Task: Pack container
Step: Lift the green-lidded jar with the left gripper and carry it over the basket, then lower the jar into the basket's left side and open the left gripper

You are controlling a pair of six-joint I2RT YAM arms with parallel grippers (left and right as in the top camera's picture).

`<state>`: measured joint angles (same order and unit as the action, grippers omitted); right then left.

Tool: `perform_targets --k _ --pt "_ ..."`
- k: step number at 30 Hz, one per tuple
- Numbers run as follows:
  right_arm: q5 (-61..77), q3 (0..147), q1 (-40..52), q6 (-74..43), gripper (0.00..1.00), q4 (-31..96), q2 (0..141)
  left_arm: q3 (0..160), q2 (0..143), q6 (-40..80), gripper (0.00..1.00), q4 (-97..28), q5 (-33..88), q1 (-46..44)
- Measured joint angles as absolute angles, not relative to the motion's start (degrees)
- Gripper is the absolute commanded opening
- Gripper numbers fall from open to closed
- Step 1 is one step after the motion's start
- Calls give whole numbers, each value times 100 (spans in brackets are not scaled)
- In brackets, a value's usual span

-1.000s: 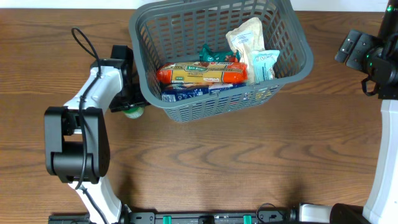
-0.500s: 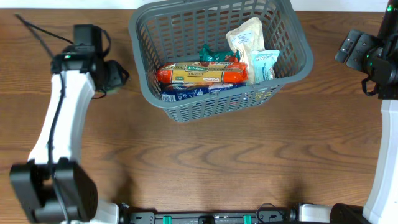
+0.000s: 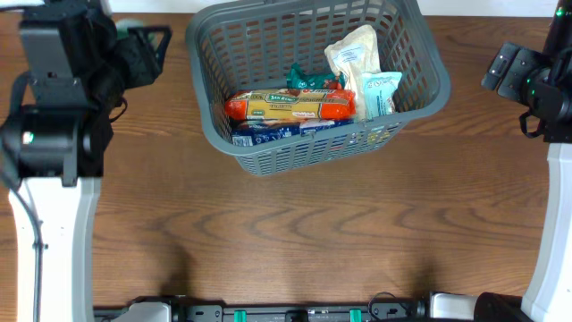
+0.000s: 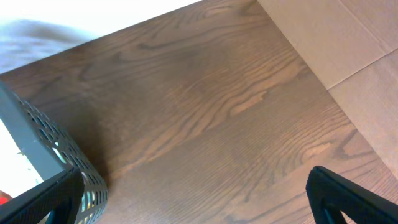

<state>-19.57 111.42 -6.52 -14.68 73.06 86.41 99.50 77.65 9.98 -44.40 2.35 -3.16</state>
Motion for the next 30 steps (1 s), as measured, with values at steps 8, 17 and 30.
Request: perform_targets --k 8,17,30 --pt "-1957 11142 -652 -1468 99 7306 8641 10193 7789 672 6 -4058 436 -1389" --pt "-1957 11142 -652 -1468 99 7306 8641 10193 8401 401 6 -3830 460 -2108" --pt "-1957 11142 -652 -1468 99 7306 8641 10193 9679 311 6 -4097 458 -2305"
